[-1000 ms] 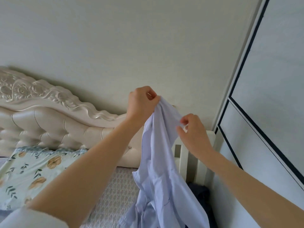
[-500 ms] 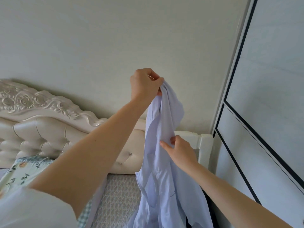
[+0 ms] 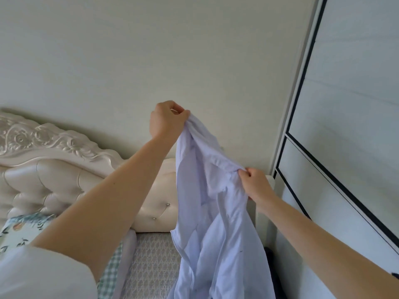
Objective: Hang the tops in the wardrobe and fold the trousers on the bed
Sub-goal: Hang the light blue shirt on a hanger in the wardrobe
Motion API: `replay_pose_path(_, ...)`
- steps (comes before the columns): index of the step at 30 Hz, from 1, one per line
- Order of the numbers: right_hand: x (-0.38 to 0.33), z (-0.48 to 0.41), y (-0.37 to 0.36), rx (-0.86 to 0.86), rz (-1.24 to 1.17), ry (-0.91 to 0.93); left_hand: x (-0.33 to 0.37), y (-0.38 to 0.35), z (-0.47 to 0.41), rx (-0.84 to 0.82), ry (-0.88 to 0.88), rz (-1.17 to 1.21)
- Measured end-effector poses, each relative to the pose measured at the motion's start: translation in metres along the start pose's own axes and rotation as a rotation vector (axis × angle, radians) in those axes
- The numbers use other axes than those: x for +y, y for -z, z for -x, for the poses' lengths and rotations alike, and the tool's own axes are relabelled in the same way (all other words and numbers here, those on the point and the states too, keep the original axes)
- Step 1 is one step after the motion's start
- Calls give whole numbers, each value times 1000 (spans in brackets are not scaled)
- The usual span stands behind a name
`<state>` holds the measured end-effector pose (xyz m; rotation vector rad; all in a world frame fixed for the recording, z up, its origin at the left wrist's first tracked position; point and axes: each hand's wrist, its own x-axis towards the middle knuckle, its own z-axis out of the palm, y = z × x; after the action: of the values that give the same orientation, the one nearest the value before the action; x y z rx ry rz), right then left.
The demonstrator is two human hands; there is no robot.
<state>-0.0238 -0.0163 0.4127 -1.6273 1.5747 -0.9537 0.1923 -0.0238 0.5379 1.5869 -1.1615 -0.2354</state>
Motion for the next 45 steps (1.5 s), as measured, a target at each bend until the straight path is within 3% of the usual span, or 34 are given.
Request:
replay_pose_path(7,-25,3,39,92,-130,97,-54,-42,13,-220,102,78)
replay_pose_path(11,-45,10,57,110,-198,96,-78,-71,44,-521,119,168)
replay_pose_path(15,-64,17,76,136,-273,97,-95,-82,87,-863,50,71)
replay_pose_path(18,-72,23,92,188,-279,96,-98,-79,115,-1115,33,194)
replay_pose_path(20,-75,28,103,214,-274,121,-98,-84,132,-1186,-3,225)
replay_pose_path(24,-73,42,125,272,-269,141,-100,-103,152,-989,-160,-59)
replay_pose_path(28,-54,70,154,366,-150,107,-91,-99,163,-698,-167,48)
replay_pose_path(31,-34,102,174,327,-27,122,-71,-81,165,-513,-141,132)
replay_pose_path(37,-5,168,189,244,440,274,11,-33,179,-321,-229,257)
replay_pose_path(40,-4,208,201,312,702,390,62,-8,205,-271,-327,284)
replay_pose_path(45,-8,268,230,455,874,412,118,21,248,-269,-447,247)
